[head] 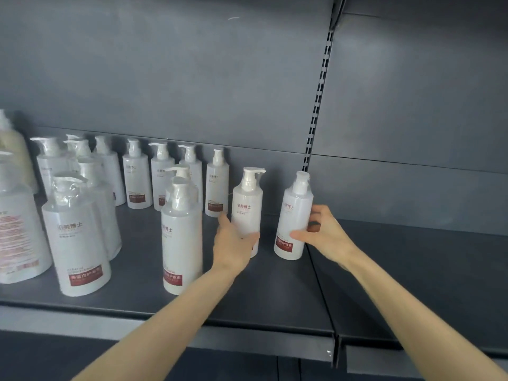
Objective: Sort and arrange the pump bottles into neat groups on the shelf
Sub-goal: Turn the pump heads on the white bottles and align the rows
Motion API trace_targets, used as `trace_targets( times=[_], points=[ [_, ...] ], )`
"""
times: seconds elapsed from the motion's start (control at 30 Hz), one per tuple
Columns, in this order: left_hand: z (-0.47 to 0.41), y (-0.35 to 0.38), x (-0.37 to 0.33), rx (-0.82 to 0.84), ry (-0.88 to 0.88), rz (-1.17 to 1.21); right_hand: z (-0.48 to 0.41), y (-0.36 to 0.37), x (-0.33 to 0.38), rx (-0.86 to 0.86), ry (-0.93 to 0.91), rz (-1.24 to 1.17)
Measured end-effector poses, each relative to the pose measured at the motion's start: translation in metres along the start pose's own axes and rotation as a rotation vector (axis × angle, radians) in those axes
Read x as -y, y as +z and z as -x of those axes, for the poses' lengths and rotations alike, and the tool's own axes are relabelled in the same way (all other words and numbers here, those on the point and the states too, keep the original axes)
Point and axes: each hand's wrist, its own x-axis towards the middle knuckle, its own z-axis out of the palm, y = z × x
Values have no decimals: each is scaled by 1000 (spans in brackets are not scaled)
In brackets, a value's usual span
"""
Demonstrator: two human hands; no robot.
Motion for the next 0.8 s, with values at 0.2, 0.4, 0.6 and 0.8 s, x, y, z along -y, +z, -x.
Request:
trace_targets(
  times=[0.2, 0.4, 0.6, 0.8],
  points=[
    [-18, 14, 6, -81, -93, 95, -15, 17, -6, 25, -1, -21],
    [-29, 19, 13, -64, -154, 117, -34, 24, -10, -9, -7, -1],
    [-59, 31, 13, -140, -193, 90, -55, 37, -10, -71, 1, 28],
    [-86, 36, 17, -128, -182, -59, -77, 49, -15, -79, 2, 13]
  ],
)
